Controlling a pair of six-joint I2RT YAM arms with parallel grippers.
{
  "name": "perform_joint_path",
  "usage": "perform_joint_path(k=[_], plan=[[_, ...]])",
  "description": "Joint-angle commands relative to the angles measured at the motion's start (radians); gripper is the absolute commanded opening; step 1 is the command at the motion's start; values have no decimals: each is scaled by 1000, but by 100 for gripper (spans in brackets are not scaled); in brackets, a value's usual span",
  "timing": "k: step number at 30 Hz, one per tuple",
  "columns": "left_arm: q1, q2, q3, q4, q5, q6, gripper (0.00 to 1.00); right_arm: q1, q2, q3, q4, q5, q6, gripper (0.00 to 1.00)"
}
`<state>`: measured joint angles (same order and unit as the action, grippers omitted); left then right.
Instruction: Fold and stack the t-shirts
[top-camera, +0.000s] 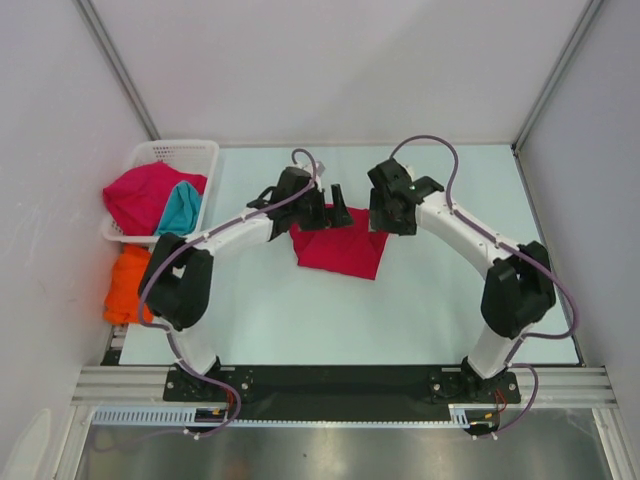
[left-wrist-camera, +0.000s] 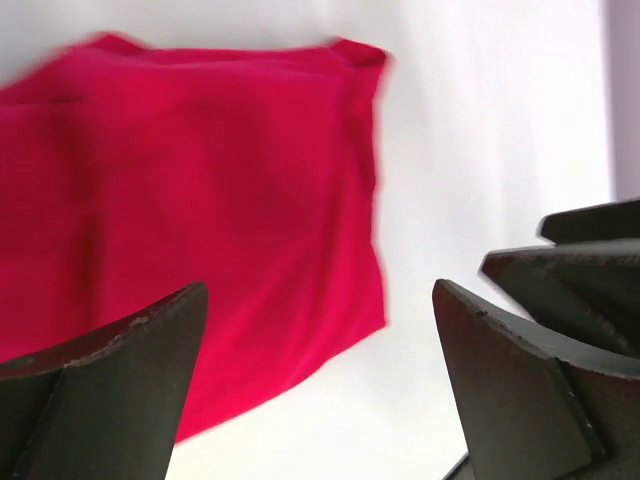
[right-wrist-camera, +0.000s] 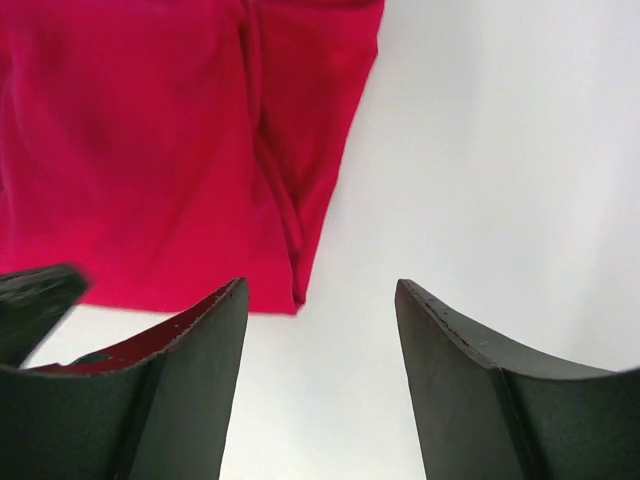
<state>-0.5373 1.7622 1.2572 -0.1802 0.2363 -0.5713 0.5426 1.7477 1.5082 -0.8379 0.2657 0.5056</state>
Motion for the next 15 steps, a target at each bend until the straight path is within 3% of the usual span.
perform_joint_path(k=[1, 5, 15], plan=[[-33, 63, -15, 248, 268, -51, 100, 17, -115, -94, 53, 21, 56, 66], [-36, 106, -22, 324, 301, -91, 100, 23, -201, -173, 46, 30, 67, 66], [-35, 284, -24, 237, 196, -119, 99, 36, -322, -226, 0, 43, 74, 66]])
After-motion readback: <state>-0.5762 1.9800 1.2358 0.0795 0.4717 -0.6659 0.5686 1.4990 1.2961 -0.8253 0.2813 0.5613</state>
